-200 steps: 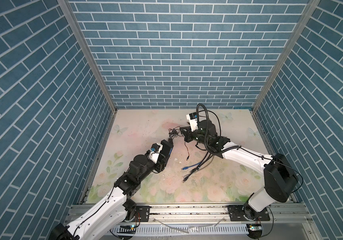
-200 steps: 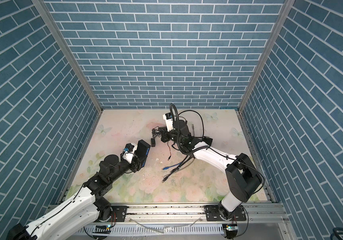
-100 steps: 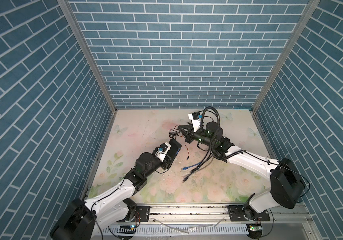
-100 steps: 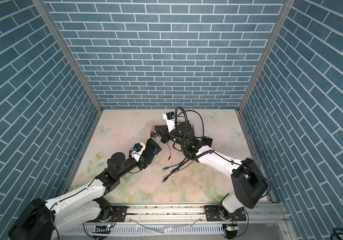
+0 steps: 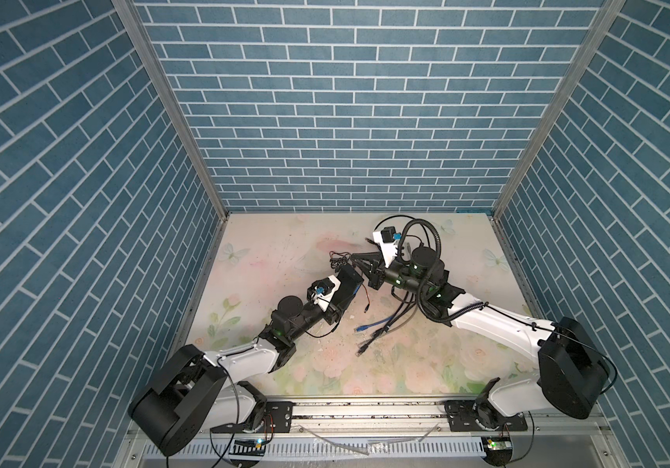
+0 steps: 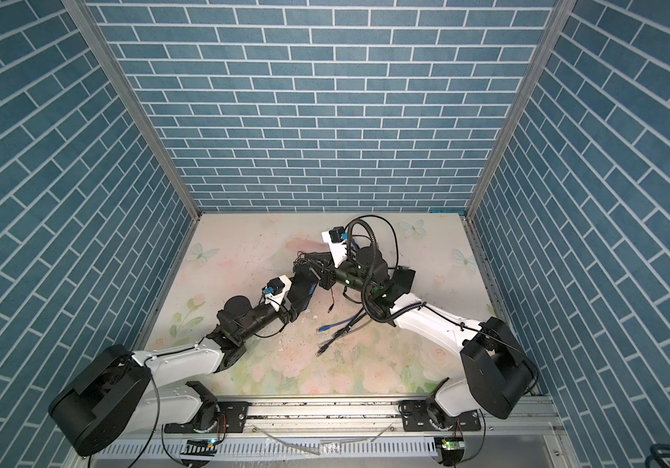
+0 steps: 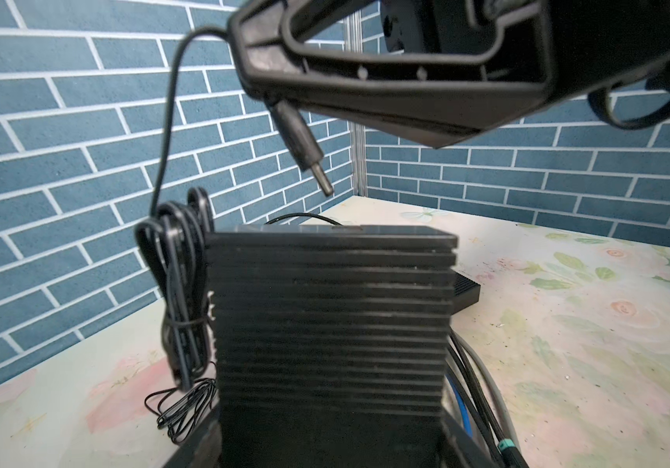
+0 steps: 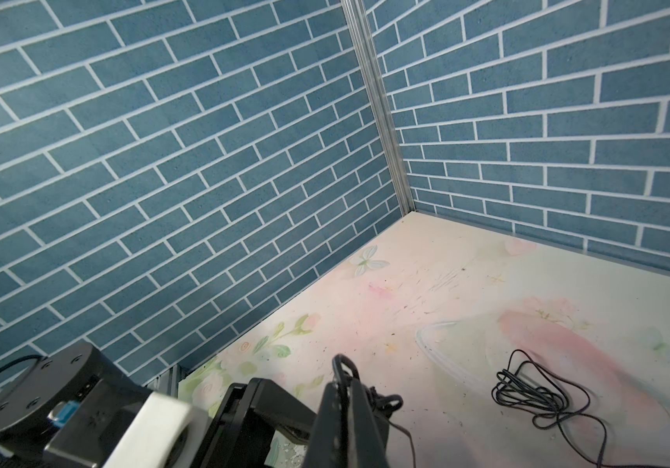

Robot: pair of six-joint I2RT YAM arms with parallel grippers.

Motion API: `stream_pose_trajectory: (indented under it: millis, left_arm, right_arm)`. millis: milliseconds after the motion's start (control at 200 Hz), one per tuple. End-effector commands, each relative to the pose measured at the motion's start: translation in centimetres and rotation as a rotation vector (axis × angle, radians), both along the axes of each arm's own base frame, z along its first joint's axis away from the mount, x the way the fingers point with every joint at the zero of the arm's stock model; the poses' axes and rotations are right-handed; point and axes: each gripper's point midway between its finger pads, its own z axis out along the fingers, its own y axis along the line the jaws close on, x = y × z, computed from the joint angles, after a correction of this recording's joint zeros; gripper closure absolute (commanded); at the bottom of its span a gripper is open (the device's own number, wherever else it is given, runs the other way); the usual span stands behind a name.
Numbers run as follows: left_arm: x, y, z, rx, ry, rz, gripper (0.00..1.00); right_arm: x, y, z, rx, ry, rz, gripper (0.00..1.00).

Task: Insert the plug into the switch port

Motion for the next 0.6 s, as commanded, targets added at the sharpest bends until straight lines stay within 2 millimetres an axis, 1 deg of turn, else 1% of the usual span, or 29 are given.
stream_pose_trajectory:
  millis: [0,200,295,595]
  left_arm:
    - [-0.1,-0.1,3.4,-0.086,-0.118,-0.007,0.68]
    - [0.1,-0.6,4.0,-0.103,-0.119,-0.019,0.68]
    - [0.0,-0.5,4.3,-0.123,-0.123,-0.018,0.68]
    - [0.0,-0.5,4.3,-0.140,-0.102,-0.021,0.68]
  right_arm:
    - [-1.0,-0.6,1.2,0.033,-0.052,0.024,1.00]
    - [-1.2,-0.7,0.8,0.031,-0.042,0.027,1.00]
    - [-1.1,-0.7,0.7,0.035,-0.042,0.020,1.00]
    - [-1.4,0.1,2.4,0.094,-0.052,0.072,1.00]
